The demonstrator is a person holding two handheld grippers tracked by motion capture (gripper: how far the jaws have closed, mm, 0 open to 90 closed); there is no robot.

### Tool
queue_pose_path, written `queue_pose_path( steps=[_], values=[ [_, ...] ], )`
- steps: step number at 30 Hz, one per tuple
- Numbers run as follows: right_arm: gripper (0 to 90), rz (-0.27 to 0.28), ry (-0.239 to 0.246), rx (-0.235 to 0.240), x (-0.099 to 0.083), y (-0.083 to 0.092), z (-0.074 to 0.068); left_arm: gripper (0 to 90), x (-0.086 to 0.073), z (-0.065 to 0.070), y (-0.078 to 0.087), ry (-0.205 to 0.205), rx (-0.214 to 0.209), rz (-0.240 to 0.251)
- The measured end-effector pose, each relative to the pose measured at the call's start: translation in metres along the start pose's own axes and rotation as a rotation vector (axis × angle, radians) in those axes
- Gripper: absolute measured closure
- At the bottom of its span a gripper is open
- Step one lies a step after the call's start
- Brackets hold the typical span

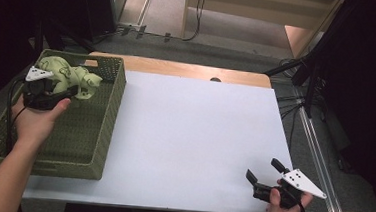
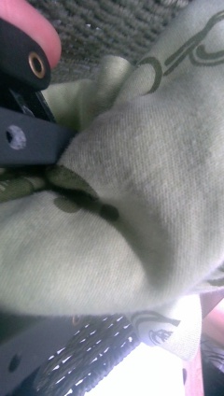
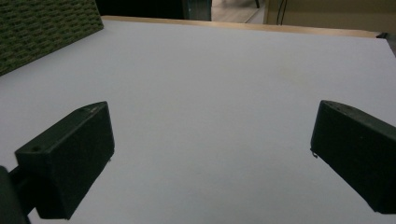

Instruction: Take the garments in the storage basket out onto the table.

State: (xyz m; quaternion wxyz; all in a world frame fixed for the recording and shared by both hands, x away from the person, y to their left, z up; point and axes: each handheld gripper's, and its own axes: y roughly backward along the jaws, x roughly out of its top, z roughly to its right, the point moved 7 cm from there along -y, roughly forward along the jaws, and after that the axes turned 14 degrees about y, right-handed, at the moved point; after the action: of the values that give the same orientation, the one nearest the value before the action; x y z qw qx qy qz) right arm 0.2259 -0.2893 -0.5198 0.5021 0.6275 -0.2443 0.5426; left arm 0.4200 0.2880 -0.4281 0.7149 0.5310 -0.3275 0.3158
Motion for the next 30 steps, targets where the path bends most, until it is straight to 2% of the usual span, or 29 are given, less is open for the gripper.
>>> queue_pose_path(
  steps=[4, 11, 13, 20, 30],
  values=[
    [0.0, 0.006, 0.003, 0.004, 0.001, -0.001, 0.0, 60.0, 0.003, -0.001, 0.003, 0.005, 0.015, 0.02],
    [0.0, 0.016, -0.003, 0.008, 0.0, -0.001, 0.005, 60.0, 0.01, 0.007, 0.006, 0.031, 0.004, 0.063],
    [0.0, 0.017, 0.001, 0.006, 0.0, -0.001, 0.005, 60.0, 0.012, 0.008, 0.005, 0.026, 0.011, 0.073],
    [0.0, 0.014, 0.003, 0.008, 0.0, -0.001, 0.003, 60.0, 0.02, 0.012, 0.007, 0.046, -0.01, 0.102],
    [0.0, 0.01, 0.0, 0.005, -0.001, -0.001, 0.004, 59.9, 0.025, 0.02, 0.008, 0.048, -0.035, 0.136]
  ],
)
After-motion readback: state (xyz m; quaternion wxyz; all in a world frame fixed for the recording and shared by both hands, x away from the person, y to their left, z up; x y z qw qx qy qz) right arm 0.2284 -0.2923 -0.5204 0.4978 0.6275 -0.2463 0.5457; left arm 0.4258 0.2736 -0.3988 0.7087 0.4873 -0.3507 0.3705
